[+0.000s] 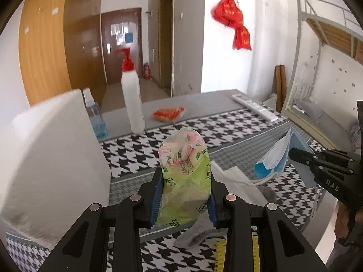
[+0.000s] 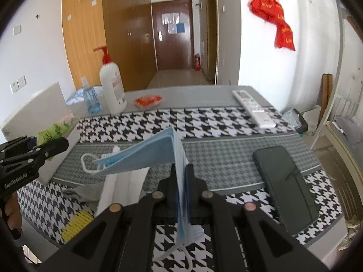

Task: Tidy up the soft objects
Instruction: 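Lift and carry the bag with the left tool while the right tool carries the mask toward the foam box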

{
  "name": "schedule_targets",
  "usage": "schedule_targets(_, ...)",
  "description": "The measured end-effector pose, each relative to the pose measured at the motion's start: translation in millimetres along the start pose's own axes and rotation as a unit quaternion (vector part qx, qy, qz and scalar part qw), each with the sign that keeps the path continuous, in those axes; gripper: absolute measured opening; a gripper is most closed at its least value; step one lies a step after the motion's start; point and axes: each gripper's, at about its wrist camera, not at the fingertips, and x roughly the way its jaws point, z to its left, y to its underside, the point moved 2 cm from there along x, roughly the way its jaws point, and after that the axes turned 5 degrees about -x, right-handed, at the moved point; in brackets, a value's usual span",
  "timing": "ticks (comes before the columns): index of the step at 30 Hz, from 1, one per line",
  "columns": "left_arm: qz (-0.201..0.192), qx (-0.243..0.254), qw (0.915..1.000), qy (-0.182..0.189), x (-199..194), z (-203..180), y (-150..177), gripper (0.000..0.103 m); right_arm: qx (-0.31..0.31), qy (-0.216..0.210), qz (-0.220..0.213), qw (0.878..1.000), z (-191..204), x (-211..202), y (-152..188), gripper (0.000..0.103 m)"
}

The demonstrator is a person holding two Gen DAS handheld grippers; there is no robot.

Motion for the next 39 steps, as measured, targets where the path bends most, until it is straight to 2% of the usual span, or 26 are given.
schedule_targets(14,-0.041,0.015,0.9990,0.000,-48.4,5.3,-4.7,0.036,-0.005,-0.005,-0.046,0.999,21.8,-33.1,-15.6,0.007)
schedule_targets(18,-0.060,0.017,0.9980,-0.015,-63.0,12.2,-6.9,0.036,-0.012,-0.009,-0.055,0.998,29.8,-39.3,-20.4,0.007)
schedule_targets(25,-0.081,0.018,0.9963,-0.020,-78.2,20.2,-14.6,0.036,-0.015,-0.008,-0.076,0.997,39.6,-49.9,-34.4,0.007)
schedule_targets(29,-0.099,0.018,0.9943,-0.036,-86.6,26.9,-18.6,0.036,-0.017,-0.011,-0.084,0.996,44.8,-53.4,-40.8,0.007)
schedule_targets(39,-0.111,0.010,0.9928,-0.042,-97.2,41.6,-26.8,0.036,-0.029,-0.024,-0.105,0.994,66.8,-62.2,-57.2,0.007)
